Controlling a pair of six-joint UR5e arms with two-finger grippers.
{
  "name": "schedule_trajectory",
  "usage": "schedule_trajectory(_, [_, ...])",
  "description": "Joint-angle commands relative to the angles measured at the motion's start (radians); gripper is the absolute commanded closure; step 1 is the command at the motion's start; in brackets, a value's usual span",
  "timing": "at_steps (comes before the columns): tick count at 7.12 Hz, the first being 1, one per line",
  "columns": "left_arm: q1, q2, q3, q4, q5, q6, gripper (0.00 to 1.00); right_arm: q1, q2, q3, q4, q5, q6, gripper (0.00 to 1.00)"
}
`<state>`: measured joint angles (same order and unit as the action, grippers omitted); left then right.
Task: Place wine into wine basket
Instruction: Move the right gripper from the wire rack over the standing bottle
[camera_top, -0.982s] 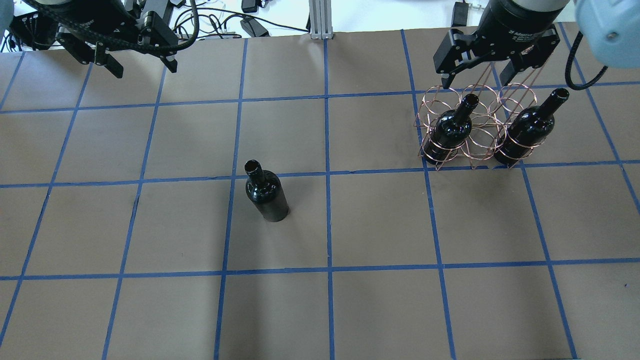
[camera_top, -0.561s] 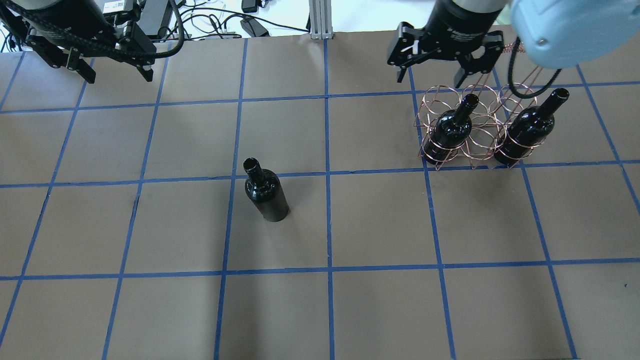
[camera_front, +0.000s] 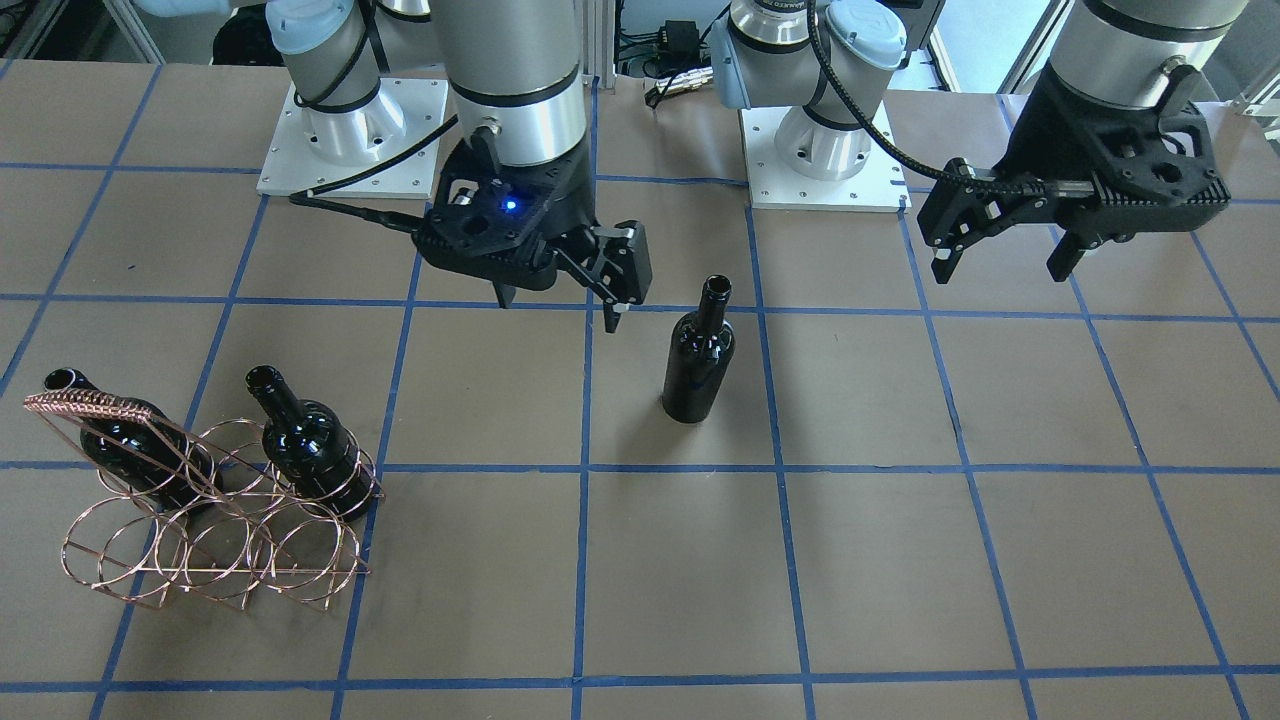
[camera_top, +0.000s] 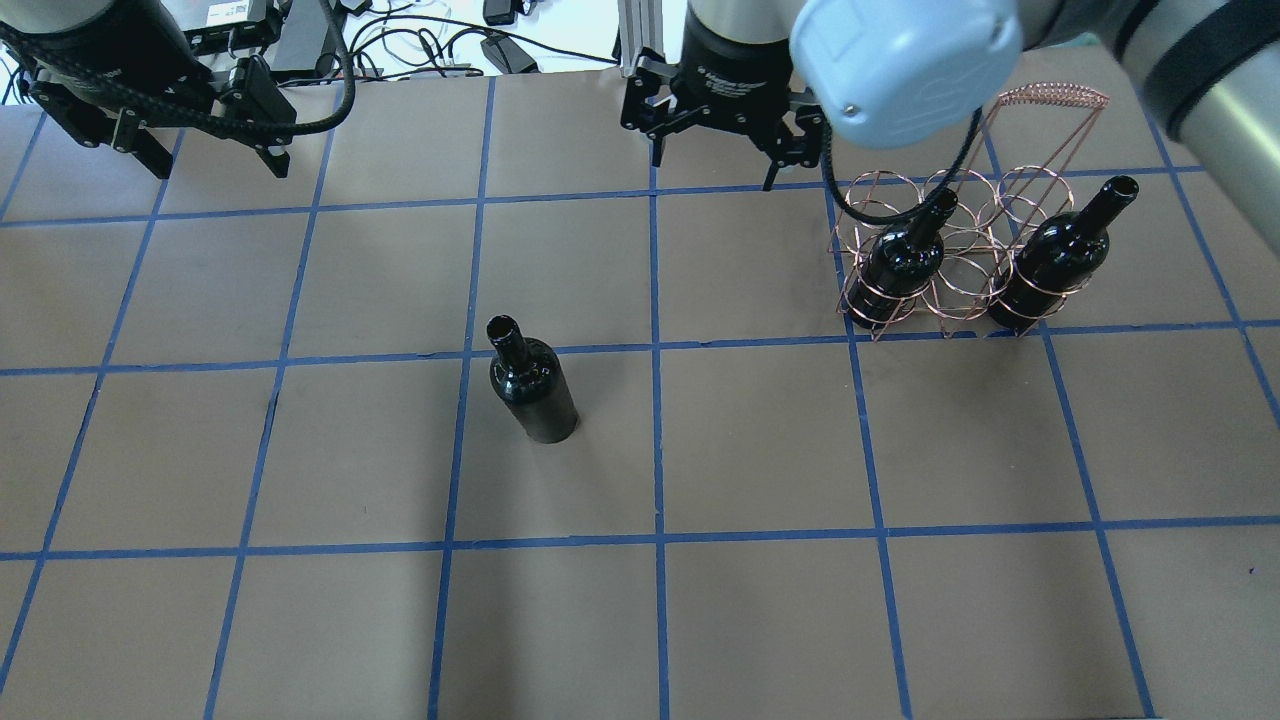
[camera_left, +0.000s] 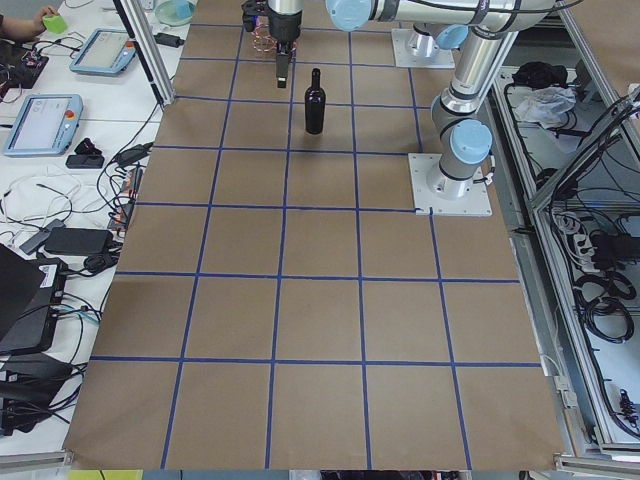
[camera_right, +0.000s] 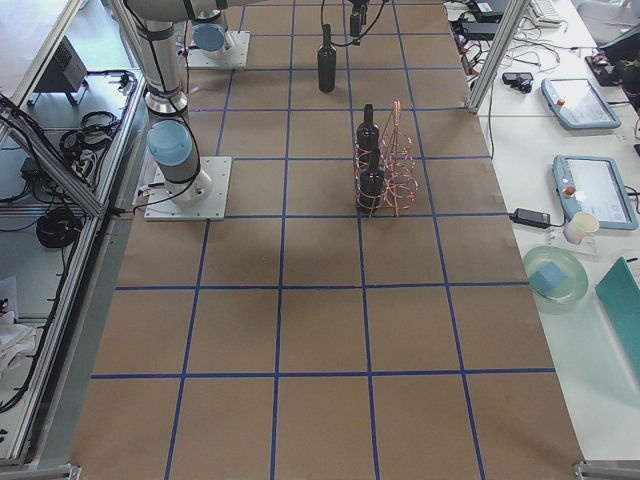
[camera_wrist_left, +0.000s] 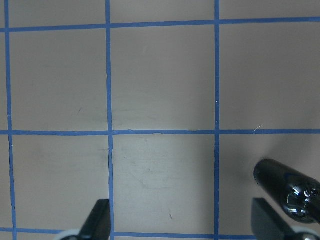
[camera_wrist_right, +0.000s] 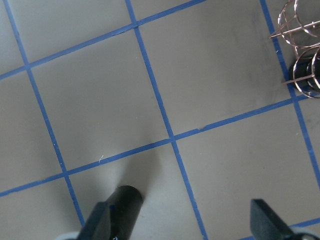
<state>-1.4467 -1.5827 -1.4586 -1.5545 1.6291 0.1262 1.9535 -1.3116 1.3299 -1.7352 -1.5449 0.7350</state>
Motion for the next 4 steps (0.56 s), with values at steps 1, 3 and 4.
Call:
schedule_trajectory(1, [0.000, 0.012, -0.002, -0.001, 0.000, 0.001, 0.00, 0.120, 0.076, -0.003, -0.085, -0.007, 0.202, 0.00])
schedule_trajectory(3, [0.002, 0.015, -0.002, -0.001, -0.003, 0.000, 0.00, 0.165, 0.123, -0.008, -0.132, -0.006, 0.271, 0.00])
schedule_trajectory(4, [0.003, 0.015, -0.002, -0.002, -0.017, 0.000, 0.00, 0.198, 0.139, -0.008, -0.145, -0.009, 0.288, 0.00])
